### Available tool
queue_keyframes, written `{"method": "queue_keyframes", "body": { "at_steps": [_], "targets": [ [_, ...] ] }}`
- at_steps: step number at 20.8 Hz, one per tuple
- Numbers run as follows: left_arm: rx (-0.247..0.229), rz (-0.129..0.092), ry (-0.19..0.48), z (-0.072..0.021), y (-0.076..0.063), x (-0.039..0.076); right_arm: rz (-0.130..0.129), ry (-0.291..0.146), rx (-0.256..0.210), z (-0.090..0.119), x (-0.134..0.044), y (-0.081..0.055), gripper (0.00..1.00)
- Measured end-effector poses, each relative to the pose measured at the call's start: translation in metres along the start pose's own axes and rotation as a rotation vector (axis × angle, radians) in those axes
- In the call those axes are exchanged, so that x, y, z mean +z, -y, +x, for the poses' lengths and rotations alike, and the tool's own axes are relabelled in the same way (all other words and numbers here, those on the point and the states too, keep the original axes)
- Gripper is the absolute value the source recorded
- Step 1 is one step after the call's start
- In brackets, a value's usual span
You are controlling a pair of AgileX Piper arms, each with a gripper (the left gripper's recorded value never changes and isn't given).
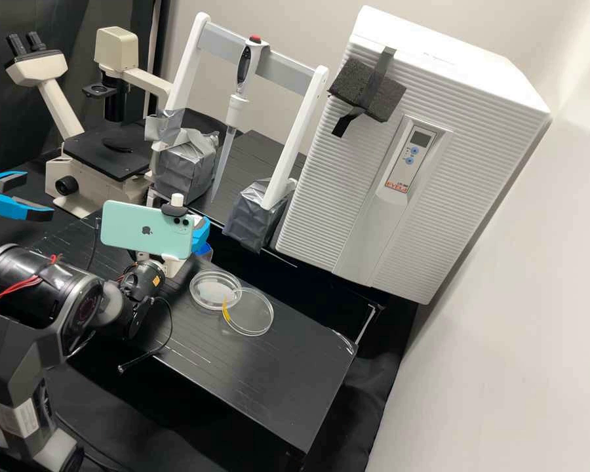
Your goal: Close the bottle
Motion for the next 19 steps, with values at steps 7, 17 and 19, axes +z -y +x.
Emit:
{"method": "queue_keyframes", "body": {
  "at_steps": [7, 17, 19],
  "targets": [
    [0.003, 0.002, 0.001, 0.0007, -0.001, 0.0, 0.001, -0.005, 0.006, -0.004, 0.002, 0.003, 0.0],
    [0.002, 0.006, 0.015, 0.0027, -0.001, 0.002, 0.021, -0.025, 0.0, -0.011, -0.005, 0.01, 0.0],
    [0.002, 0.006, 0.015, 0.0027, -0.001, 0.002, 0.021, -0.032, -0.008, -0.012, -0.007, 0.013, 0.0]
  ]
}}
